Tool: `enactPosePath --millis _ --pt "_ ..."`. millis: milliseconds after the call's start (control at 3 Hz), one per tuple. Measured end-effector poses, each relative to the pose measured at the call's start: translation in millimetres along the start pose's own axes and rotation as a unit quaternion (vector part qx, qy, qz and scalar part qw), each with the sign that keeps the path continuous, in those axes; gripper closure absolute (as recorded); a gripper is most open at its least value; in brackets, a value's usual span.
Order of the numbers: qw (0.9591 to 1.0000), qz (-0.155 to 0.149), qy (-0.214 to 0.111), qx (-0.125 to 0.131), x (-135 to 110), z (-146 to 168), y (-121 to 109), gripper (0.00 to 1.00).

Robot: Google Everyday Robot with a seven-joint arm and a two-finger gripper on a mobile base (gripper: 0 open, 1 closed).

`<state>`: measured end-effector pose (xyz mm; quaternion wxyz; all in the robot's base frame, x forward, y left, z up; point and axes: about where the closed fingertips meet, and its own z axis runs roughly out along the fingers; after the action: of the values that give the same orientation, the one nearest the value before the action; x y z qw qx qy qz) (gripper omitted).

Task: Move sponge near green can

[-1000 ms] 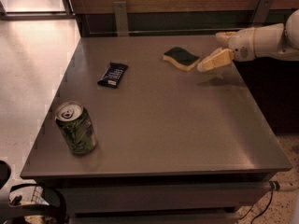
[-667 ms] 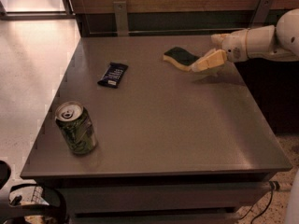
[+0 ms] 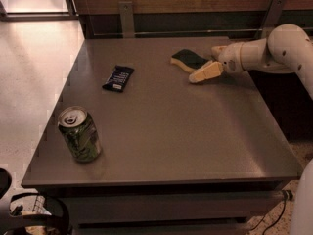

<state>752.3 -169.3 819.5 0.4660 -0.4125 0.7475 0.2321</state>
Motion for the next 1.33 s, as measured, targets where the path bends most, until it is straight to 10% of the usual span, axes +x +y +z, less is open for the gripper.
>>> enactPosePath --millis 1333 --pt "1.0000 0.003 0.001 -0.008 -1.8 11.6 3.4 0.92"
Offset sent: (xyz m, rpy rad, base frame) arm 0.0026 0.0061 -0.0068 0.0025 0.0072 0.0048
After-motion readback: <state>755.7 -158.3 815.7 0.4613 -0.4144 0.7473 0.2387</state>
